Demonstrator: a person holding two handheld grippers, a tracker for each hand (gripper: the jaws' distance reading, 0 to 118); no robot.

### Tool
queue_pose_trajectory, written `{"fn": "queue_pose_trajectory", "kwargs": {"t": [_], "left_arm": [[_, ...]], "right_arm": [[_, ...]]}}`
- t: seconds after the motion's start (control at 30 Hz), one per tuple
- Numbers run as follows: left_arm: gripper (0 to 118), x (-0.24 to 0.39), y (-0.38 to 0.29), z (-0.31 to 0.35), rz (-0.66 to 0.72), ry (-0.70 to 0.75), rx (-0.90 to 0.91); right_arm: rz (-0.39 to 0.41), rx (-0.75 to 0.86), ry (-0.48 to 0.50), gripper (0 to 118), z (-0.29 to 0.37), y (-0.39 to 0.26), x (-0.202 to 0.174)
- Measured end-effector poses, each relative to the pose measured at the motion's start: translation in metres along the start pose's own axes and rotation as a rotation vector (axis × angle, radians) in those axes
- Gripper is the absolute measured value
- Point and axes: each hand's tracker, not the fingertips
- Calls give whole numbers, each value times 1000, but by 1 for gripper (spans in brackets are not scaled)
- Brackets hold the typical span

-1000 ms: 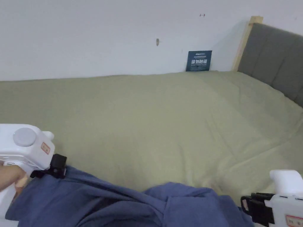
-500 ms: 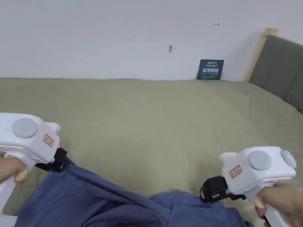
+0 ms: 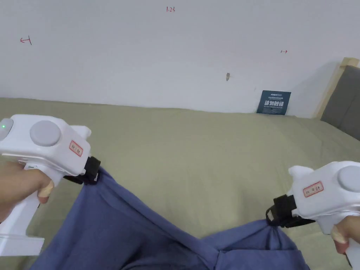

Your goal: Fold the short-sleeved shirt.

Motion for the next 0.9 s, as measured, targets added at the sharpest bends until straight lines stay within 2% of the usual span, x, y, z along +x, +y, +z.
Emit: {"fn": "queue_pose_trajectory", "kwargs": {"t": [0.27,0.53,0.8,0.9], "left_arm": [[2,-5,25,92,11,15,174],[2,-7,63,177,-10,93,337],[2,-13,112,236,-3,204,493],[2,-15,125,252,7,233,541]], "right_arm": [[-10,167,49,0,49,32,-38],[43,304,41,0,99,91,-72],[115,497,-44,0,152,173,-110],[101,563,-59,0,167,196,-119]]}}
